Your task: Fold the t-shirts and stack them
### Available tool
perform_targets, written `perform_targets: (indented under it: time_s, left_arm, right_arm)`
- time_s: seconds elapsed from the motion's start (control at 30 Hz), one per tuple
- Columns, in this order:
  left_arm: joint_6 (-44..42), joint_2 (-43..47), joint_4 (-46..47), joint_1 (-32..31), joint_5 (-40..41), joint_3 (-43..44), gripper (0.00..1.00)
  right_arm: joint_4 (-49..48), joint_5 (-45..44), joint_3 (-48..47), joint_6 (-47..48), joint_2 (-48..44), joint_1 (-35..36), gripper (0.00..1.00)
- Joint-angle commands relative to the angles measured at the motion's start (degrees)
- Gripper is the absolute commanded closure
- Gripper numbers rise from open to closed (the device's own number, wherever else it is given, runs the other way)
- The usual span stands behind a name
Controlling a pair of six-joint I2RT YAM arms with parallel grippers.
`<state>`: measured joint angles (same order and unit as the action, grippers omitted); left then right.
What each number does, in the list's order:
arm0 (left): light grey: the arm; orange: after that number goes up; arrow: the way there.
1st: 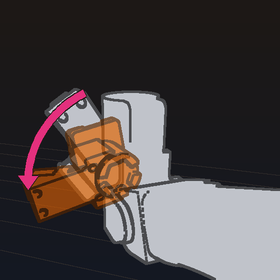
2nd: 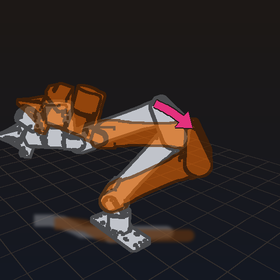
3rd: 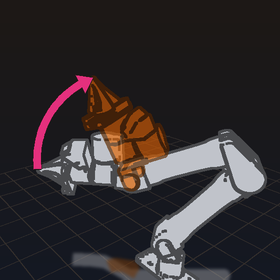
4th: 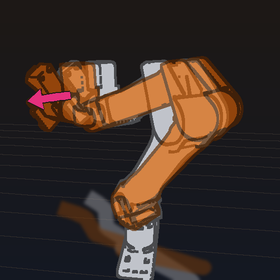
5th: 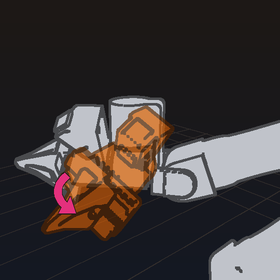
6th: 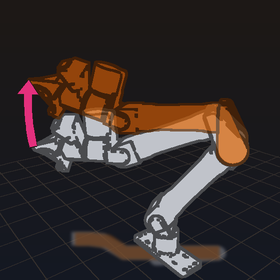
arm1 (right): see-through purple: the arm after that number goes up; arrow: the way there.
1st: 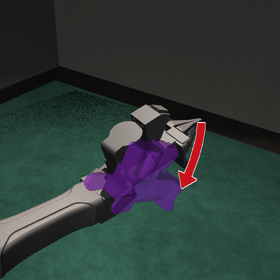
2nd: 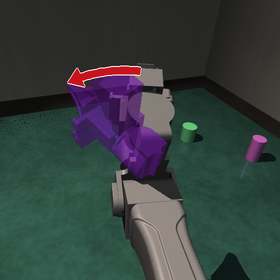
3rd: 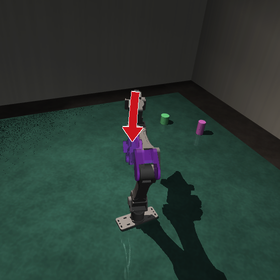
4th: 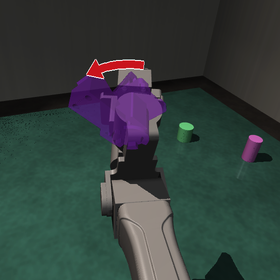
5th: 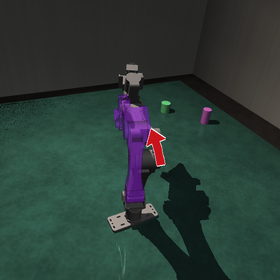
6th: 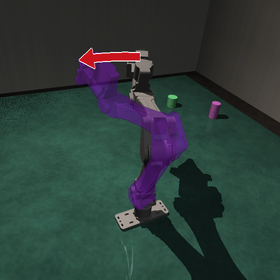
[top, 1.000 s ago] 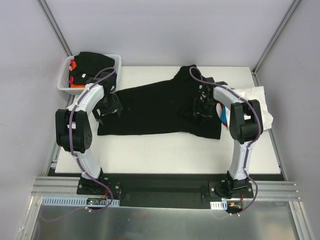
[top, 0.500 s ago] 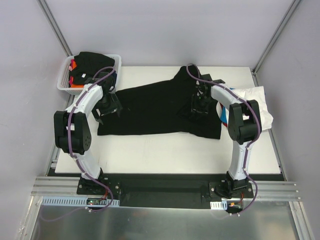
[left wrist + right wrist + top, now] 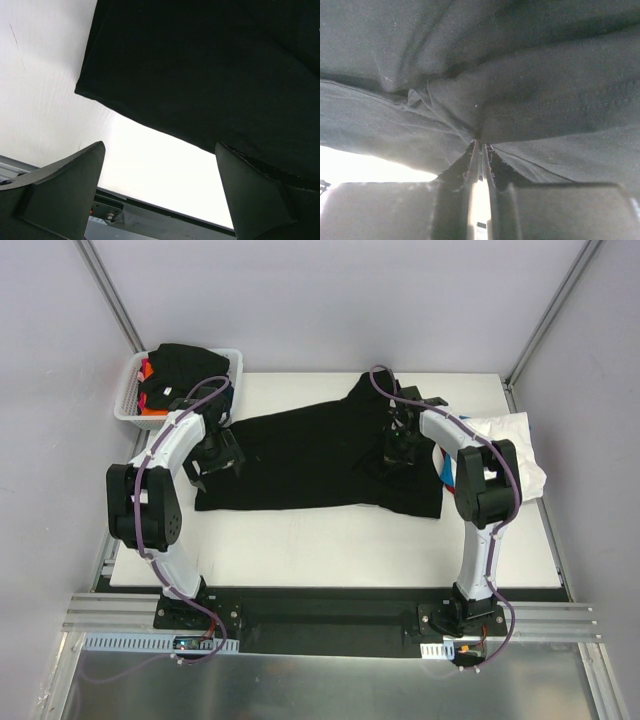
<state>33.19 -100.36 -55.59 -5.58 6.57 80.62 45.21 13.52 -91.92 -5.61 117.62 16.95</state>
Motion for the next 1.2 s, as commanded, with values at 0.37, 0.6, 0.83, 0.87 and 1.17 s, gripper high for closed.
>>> perform_targets:
  time_s: [0.37,0.6,0.83,0.87,1.17]
  left_arm:
    - [0.2,3.7,-0.7,-0.3,1.1,-1.2,0.07]
    - [0.4,4.0,-0.8,-0.3,0.8,-1.2,0.07]
    - [0.4,4.4,-1.3,-0.2,0.6,-1.5,0.07]
    - [0.4,4.4,-1.3,-0.3,0.6,-1.5,0.07]
    - [2.0,2.0,-1.1,-1.6,-0.6,0.4,0.07]
  right_arm:
    - [3.6,-2.3,-10.7,1.6,2.2,0.1,0.99]
    - [5.8,-2.6,-18.5,2.0,7.8,-1.2,0.99]
    - [5.0,-2.1,-22.3,2.3,12.1,-1.9,0.71]
    - [4.7,-2.1,-22.5,2.3,12.0,-2.1,0.67]
    - [1.8,-5.3,-13.0,5.2,0.0,-5.2,0.54]
